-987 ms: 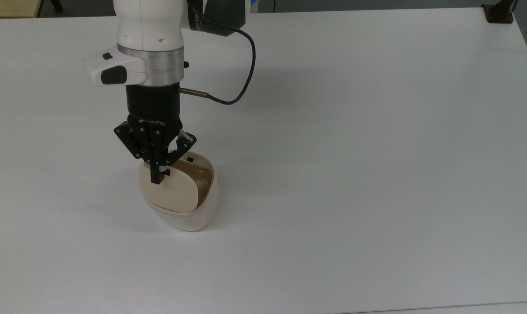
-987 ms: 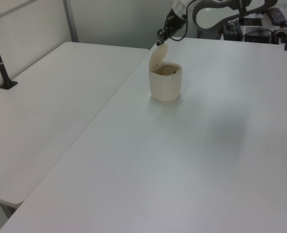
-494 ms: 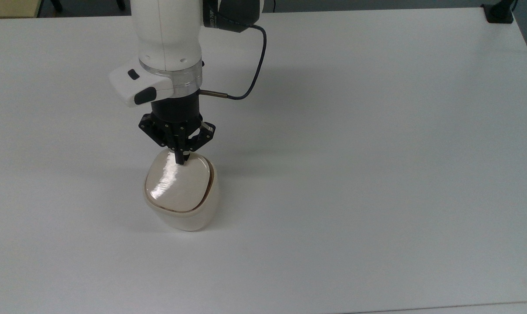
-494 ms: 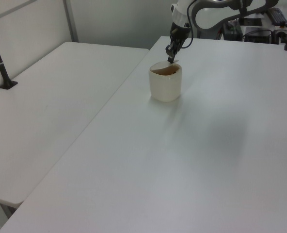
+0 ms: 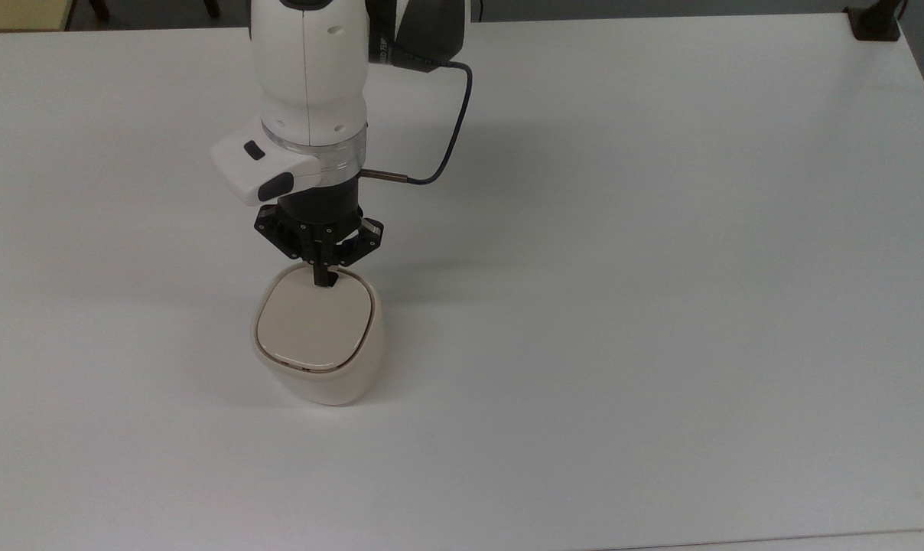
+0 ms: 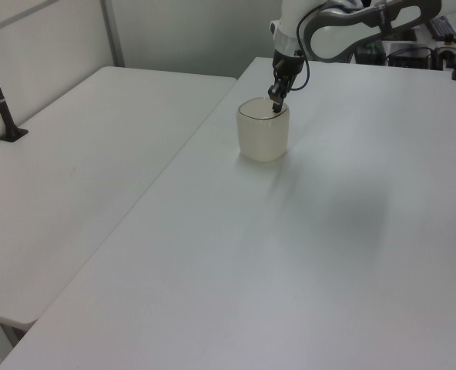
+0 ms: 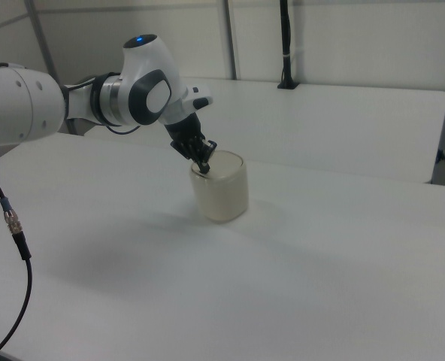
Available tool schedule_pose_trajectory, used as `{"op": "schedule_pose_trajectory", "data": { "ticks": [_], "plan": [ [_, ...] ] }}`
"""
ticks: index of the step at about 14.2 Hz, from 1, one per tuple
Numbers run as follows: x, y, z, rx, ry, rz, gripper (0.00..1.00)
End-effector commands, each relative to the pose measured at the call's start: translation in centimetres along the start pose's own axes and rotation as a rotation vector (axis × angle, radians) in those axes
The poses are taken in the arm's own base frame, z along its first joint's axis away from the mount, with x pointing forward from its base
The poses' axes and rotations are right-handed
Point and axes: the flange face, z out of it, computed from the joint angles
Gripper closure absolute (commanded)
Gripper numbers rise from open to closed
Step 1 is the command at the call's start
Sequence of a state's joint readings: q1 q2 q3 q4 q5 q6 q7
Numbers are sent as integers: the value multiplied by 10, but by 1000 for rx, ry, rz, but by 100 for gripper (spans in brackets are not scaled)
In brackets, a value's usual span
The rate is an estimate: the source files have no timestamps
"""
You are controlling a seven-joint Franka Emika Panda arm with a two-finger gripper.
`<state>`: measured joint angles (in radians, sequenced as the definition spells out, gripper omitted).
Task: Close the trash bin
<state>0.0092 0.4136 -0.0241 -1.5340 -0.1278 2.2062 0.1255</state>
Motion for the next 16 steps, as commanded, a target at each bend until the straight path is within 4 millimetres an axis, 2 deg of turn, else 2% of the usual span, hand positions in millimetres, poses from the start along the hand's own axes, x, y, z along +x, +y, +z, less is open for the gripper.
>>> {"op": "schedule_pose_trajectory", "data": {
  "ticks": [1,3,5,8,11,14,16],
  "plan": [
    [-6,0,14,-16,-33,-28,99],
    [-6,0,16,-16,-36,-28,98],
    [-9,-4,33,-18,-60,-36,98],
    [-5,-2,22,-17,-40,-27,98],
    [2,-3,-32,2,29,-12,97],
    [-11,-22,-82,7,-10,-37,97],
    [-26,-35,-108,14,-70,-53,97]
  ]
}}
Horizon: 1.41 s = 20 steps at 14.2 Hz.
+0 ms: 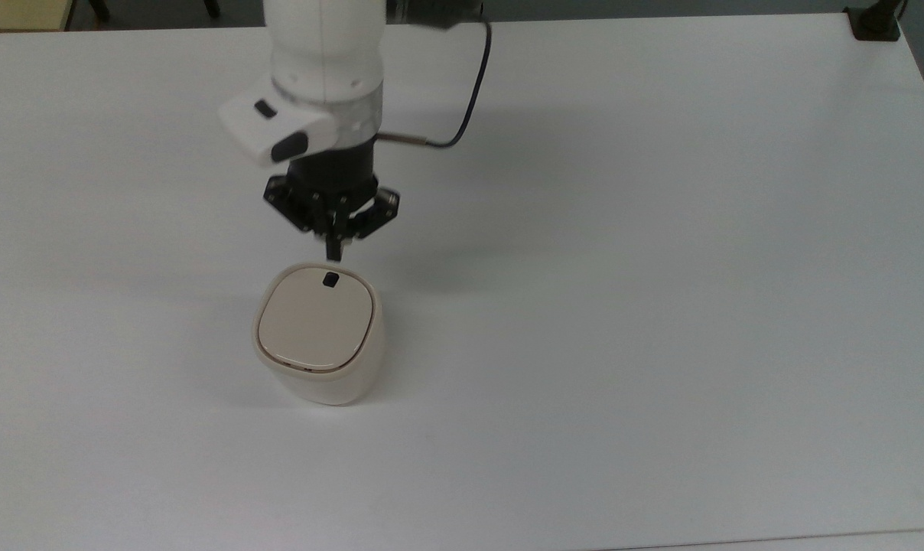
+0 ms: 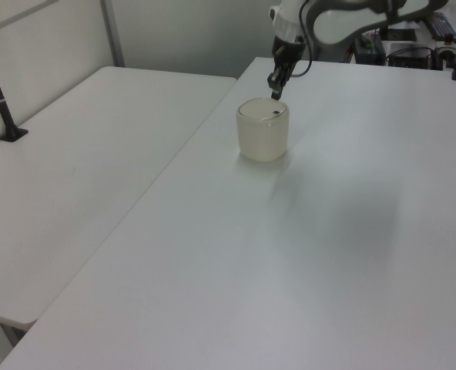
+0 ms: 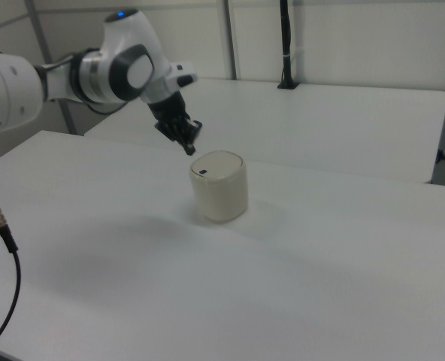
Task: Close the trash bin
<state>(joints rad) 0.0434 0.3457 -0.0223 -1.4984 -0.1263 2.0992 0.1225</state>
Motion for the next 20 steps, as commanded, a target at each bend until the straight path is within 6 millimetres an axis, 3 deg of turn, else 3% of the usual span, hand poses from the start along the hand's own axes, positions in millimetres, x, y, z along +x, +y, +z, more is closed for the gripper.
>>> {"op": "schedule_pose_trajectory", "data": {
  "ticks": [1,6,10,12,15,16,17,18,20],
  "plan": [
    [-33,-24,-59,7,-100,-37,96],
    [-71,-23,-118,1,-179,-62,92],
    [-82,-13,-131,-5,-231,-67,86],
    [-84,-8,-132,-2,-249,-99,74],
    [-84,-6,-133,27,-249,-97,38],
    [-84,-7,-133,70,-252,-89,32],
    [-84,-8,-133,87,-253,-85,15],
    [-84,-8,-133,87,-255,-85,6],
    [-84,-9,-132,88,-256,-86,0]
  ]
}}
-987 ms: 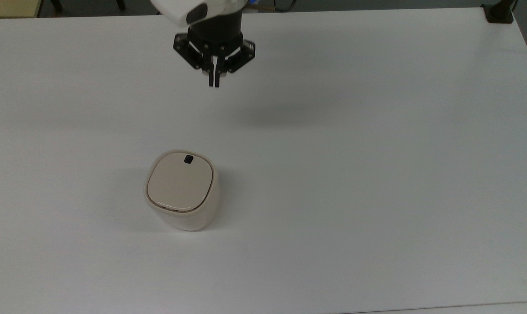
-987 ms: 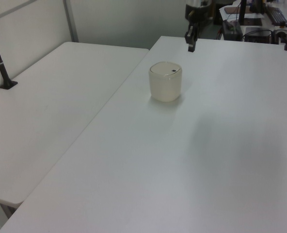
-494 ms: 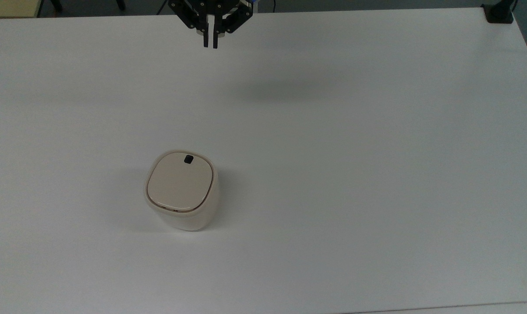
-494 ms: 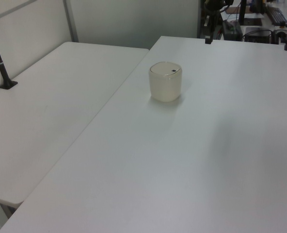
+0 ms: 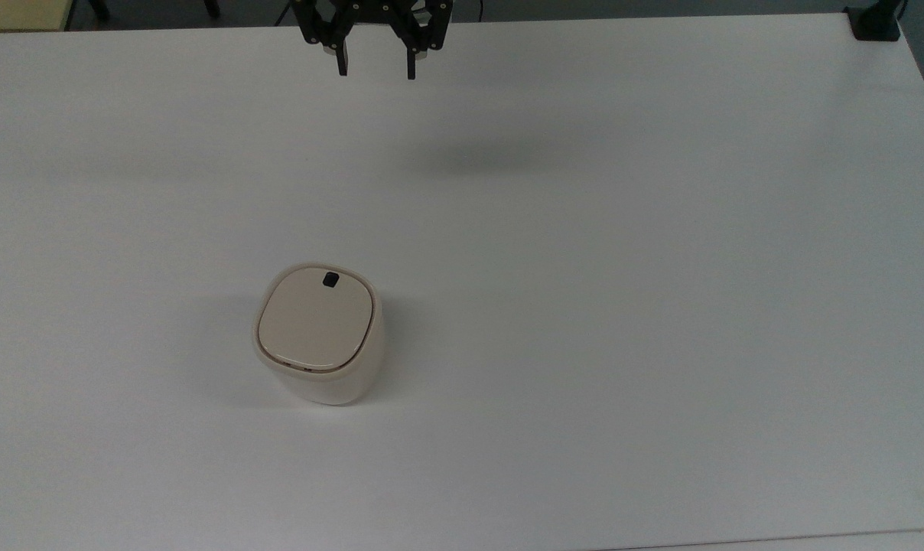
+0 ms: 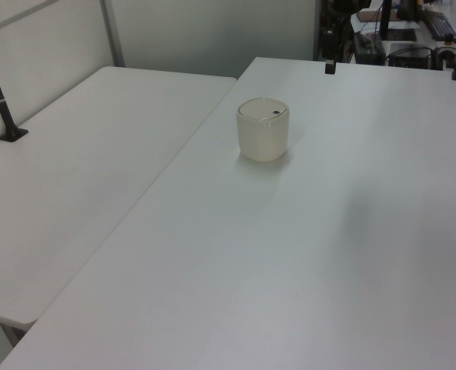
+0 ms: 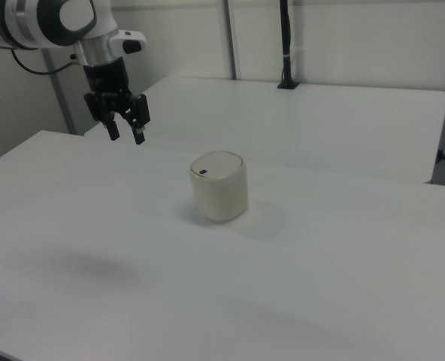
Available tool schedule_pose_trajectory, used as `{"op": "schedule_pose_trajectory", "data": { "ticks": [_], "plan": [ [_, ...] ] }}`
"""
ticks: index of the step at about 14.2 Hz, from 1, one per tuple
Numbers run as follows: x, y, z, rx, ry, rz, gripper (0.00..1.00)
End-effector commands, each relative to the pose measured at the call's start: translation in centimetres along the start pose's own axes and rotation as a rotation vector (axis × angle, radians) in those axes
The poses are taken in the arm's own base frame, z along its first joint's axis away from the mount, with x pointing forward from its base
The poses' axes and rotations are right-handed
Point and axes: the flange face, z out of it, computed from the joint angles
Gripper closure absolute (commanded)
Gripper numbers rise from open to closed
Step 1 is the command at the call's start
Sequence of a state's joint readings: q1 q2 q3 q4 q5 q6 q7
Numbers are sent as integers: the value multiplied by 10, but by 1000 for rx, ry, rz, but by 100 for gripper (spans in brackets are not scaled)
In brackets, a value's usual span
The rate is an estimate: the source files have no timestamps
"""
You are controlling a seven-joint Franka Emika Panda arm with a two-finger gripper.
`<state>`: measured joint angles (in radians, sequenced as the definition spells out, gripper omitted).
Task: Close the trash bin
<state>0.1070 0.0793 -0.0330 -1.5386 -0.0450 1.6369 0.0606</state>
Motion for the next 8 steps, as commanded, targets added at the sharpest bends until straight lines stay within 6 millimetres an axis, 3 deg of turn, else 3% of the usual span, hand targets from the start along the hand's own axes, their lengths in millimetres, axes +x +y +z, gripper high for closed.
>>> {"op": "schedule_pose_trajectory", "data": {
  "ticks": [1,8],
  "plan": [
    [-9,2,0,25,-17,-17,0],
    [-11,-1,0,24,-34,-11,0]
  ]
}}
